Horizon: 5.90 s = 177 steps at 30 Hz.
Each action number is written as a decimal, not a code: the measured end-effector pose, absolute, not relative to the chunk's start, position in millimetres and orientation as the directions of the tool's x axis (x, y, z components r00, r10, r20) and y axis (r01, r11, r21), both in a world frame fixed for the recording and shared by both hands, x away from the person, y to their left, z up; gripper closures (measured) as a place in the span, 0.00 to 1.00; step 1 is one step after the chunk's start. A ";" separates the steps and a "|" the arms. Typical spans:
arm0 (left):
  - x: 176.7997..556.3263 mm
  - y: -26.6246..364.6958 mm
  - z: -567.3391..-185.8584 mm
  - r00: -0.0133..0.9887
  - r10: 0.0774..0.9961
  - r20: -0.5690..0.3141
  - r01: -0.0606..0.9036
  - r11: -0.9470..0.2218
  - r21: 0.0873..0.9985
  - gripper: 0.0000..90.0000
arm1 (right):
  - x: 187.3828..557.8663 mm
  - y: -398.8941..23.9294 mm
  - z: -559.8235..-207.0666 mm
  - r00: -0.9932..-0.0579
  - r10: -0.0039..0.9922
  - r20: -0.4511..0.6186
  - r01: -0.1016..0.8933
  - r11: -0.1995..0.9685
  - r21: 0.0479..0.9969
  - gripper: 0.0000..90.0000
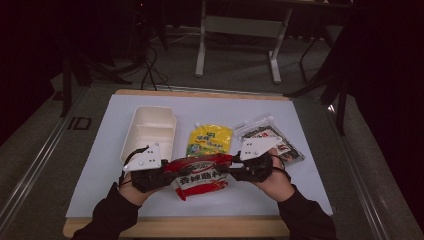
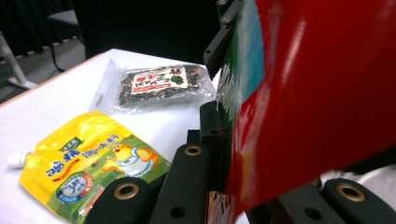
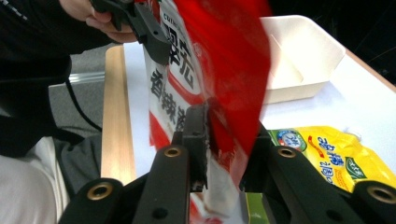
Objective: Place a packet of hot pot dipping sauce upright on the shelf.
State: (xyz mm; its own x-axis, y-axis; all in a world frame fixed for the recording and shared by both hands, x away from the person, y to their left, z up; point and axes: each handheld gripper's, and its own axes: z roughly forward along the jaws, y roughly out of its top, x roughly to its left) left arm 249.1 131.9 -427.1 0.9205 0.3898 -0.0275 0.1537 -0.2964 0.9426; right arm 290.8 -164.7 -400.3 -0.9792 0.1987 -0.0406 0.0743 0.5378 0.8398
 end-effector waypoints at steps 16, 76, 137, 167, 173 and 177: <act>249.5 133.9 -429.4 0.908 0.418 -0.004 0.136 -0.286 0.949 0.90 | 292.1 -164.3 -397.2 -0.991 0.137 0.004 0.079 0.547 0.833 1.00; 219.8 122.4 -515.9 0.822 0.568 -0.034 0.222 -0.266 0.938 0.02 | 411.4 -97.7 -358.9 -0.945 0.328 0.006 0.147 0.406 0.902 1.00; 214.7 130.6 -522.6 0.821 0.567 -0.067 0.251 -0.253 0.934 0.02 | 499.2 12.9 -437.9 -0.928 0.348 0.136 0.258 0.336 0.906 1.00; 215.7 129.0 -524.3 0.826 0.560 -0.060 0.250 -0.269 0.930 0.02 | 494.1 11.7 -453.9 -0.907 0.402 0.123 0.277 0.350 0.895 0.88; 216.2 127.1 -525.0 0.828 0.557 -0.057 0.249 -0.275 0.929 0.02 | 493.7 -3.5 -447.1 -0.898 0.421 0.127 0.297 0.366 0.882 0.78; 216.4 125.2 -525.7 0.832 0.553 -0.053 0.246 -0.281 0.928 0.02 | 487.8 -16.1 -443.4 -0.898 0.420 0.127 0.297 0.370 0.880 0.76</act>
State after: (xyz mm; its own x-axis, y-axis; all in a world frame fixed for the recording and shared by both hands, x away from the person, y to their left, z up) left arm 216.4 125.2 -525.7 0.8316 0.5529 -0.0525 0.2457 -0.2814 0.9276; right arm 487.8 -16.1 -443.4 -0.8984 0.4204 0.1267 0.2975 0.3705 0.8799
